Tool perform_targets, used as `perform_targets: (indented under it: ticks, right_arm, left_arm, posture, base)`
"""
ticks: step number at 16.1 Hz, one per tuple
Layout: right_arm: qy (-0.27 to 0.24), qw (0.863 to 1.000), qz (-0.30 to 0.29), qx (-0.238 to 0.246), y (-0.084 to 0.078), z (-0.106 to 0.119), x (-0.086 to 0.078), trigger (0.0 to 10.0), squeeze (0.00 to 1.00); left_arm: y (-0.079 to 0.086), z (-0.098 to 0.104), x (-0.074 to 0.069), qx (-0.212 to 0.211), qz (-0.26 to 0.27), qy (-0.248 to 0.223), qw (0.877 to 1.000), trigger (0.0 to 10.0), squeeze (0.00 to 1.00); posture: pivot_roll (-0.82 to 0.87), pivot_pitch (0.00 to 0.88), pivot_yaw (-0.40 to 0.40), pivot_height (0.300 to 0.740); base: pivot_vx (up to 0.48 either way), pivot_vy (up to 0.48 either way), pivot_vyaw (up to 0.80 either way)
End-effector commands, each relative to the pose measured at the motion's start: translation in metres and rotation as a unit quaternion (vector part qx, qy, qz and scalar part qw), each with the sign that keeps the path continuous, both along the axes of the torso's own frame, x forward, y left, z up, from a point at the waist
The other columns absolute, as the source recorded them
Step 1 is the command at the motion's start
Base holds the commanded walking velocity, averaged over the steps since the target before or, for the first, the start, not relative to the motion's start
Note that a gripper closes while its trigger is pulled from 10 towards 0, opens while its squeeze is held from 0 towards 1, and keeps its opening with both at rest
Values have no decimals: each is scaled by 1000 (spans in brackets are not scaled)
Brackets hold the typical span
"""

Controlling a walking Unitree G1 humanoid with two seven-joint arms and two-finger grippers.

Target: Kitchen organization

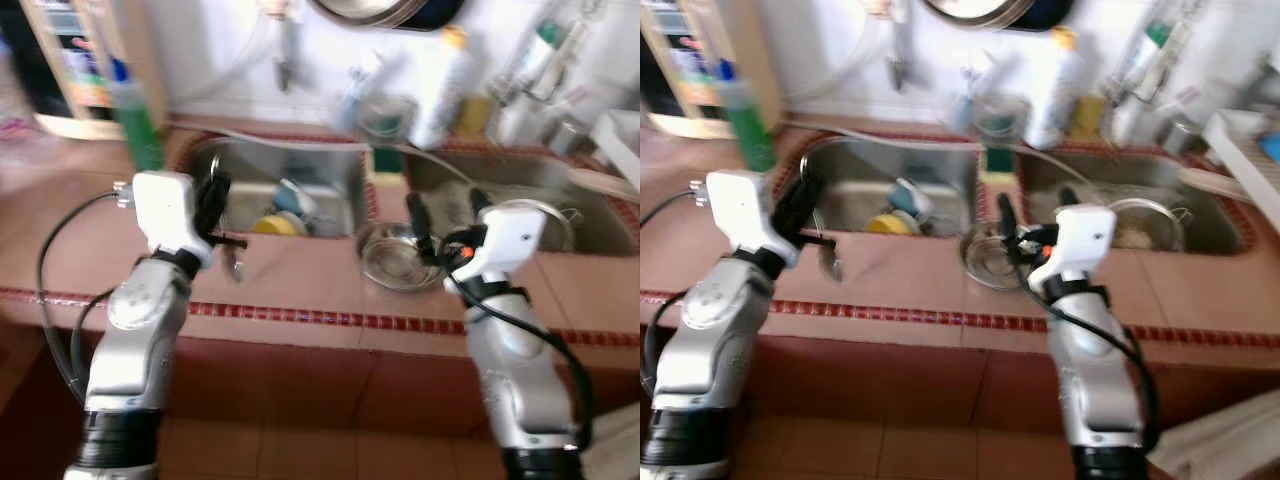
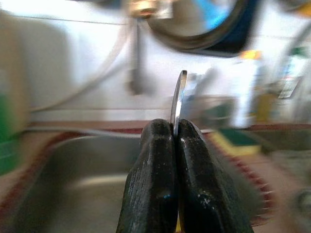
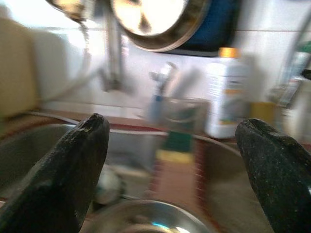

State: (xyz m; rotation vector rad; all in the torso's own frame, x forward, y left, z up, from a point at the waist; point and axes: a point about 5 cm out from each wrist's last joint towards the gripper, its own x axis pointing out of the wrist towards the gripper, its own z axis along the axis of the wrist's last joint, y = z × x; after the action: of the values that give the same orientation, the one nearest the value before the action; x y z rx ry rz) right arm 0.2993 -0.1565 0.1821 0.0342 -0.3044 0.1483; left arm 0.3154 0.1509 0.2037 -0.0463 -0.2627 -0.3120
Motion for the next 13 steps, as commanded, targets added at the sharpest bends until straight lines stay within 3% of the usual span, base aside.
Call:
perform_targets:
  ticks: [1, 5, 13]
  right_arm:
    - [-1, 1000, 7, 6, 4, 1, 1, 10000, 0]
    - [-5, 1000, 11, 13, 5, 2, 0, 10000, 0]
    - [-13, 1000, 24, 13, 7, 3, -3, 10000, 0]
  left_arm:
    - [3, 9, -2, 8, -5, -21, 1000, 10000, 0]
    - [3, 14, 0, 11, -15, -29, 999, 10000, 0]
    - [2, 11, 5, -4, -17, -19, 1000, 10000, 0]
  posture:
    - [-173, 27, 8, 740]
    - [-174, 25, 11, 740]
    - [-184, 16, 15, 740]
  base:
    - [0, 0, -756]
    - [0, 0, -747]
    - [0, 0, 0]
